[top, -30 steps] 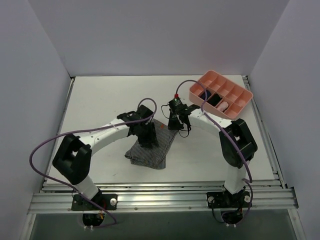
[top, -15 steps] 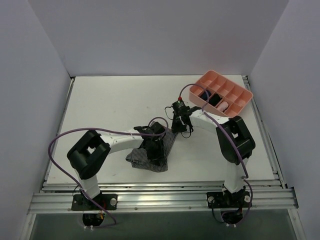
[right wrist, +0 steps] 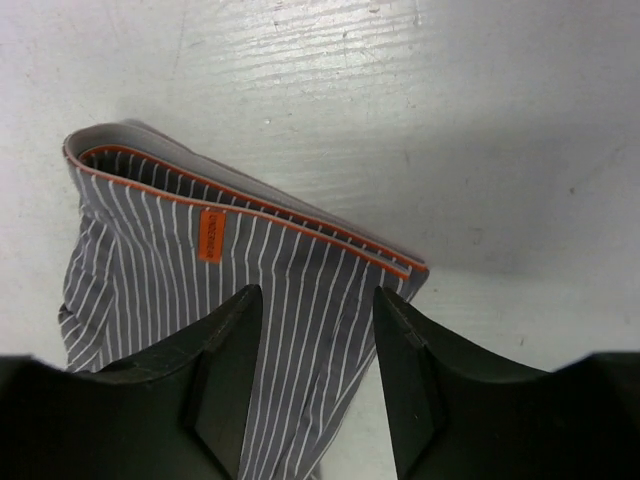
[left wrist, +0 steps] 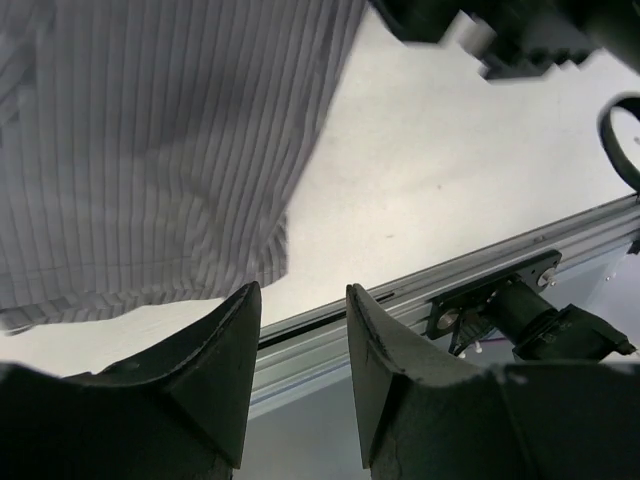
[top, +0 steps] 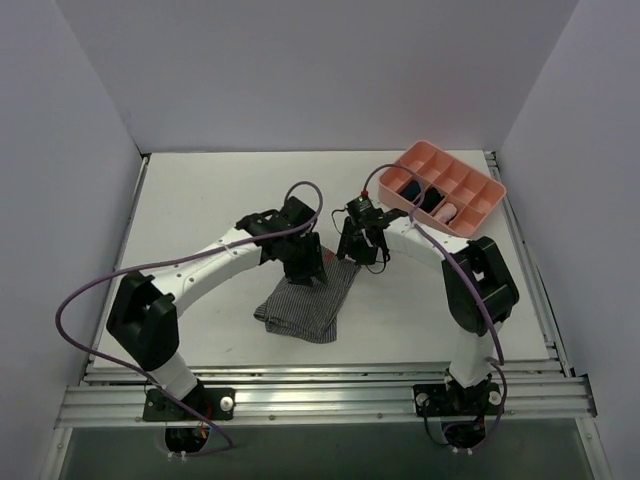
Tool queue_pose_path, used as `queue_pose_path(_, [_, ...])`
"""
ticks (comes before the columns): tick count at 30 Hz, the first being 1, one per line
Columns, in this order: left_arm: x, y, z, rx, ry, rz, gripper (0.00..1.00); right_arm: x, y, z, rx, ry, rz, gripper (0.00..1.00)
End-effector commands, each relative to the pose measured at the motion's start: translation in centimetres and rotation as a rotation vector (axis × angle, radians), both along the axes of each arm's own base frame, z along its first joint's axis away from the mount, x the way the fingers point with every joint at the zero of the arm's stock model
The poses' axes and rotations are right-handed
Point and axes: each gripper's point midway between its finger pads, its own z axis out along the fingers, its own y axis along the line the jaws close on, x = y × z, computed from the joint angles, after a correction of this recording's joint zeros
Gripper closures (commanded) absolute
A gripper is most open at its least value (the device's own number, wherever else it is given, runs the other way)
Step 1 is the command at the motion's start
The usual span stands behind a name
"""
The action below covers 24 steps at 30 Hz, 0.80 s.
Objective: Roll the underwear
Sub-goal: Fold the underwear
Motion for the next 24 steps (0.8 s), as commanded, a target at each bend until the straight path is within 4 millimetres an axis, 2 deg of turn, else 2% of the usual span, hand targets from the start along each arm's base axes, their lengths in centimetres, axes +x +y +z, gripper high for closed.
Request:
queue_pose_path(1, [1.0, 4.9, 0.5, 0.084, -0.002, 0.011, 0.52, -1.1, -1.0, 2.4, 0.000, -0.002, -0.066, 0.55])
queue_pose_path(3, [1.2, 7.8, -0.5, 0.122, 0.038, 0.055, 0.52, -1.2, -1.1, 2.5, 0.006, -0.013, -0.061, 0.56])
queue_pose_path(4, [2.6, 10.1, -0.8, 0.122, 0.040, 0.101, 0.52, -0.9, -0.6, 3.0, 0.027, -0.032, -0.040, 0.56])
queue_pose_path(6, [3.0, 12.3, -1.6, 0.114, 0.062, 0.127, 0.52, -0.1, 0.2, 4.1, 0.052, -0.054, -0.021, 0.57])
queue_pose_path(7, [3.6, 14.1, -2.0, 0.131, 0.066, 0.149, 0.52, 0.1, 0.8, 3.9, 0.058, -0.041, 0.005, 0.57])
queue_pose_path(9, [3.6, 15.8, -2.9, 0.163, 0.075, 0.168, 0.52, 0.8, 1.4, 4.5, 0.043, -0.049, 0.008, 0.57])
queue_pose_path(11, [4.3, 16.7, -3.5, 0.140, 0.066, 0.191, 0.52, 1.8, 2.8, 5.1, 0.027, -0.061, 0.002, 0.56])
queue_pose_path(12, [3.8, 16.7, -4.4, 0.120, 0.092, 0.188, 0.52, 2.1, 3.4, 5.3, 0.025, -0.063, -0.003, 0.55])
queue_pose_path(14, [4.4, 16.2, -5.0, 0.066, 0.076, 0.189, 0.52, 2.4, 5.2, 5.0, 0.019, -0.049, -0.010, 0.55])
queue_pose_path(15, [4.4, 16.0, -5.3, 0.046, 0.083, 0.184, 0.52, 2.7, 5.4, 4.9, 0.000, -0.061, -0.023, 0.55])
queue_pose_path(16, [4.2, 15.5, -5.7, 0.019, 0.090, 0.173, 0.52, 2.4, 5.5, 3.9, -0.031, -0.032, -0.028, 0.55])
queue_pose_path(19, [3.9, 15.7, -5.8, 0.030, 0.105, 0.175, 0.52, 2.5, 5.8, 4.5, -0.051, -0.057, -0.047, 0.56])
queue_pose_path(21, [4.0, 15.4, -4.2, 0.024, 0.051, 0.160, 0.52, 1.9, 4.2, 3.9, -0.075, -0.039, -0.070, 0.56])
queue_pose_path(23, [4.2, 14.9, -2.3, 0.032, -0.022, 0.149, 0.52, 1.5, 2.4, 4.3, -0.076, -0.039, -0.100, 0.56])
queue_pose_path(24, [3.8, 14.0, -1.9, 0.042, -0.037, 0.121, 0.52, 0.7, 0.6, 2.9, -0.090, -0.002, -0.122, 0.55])
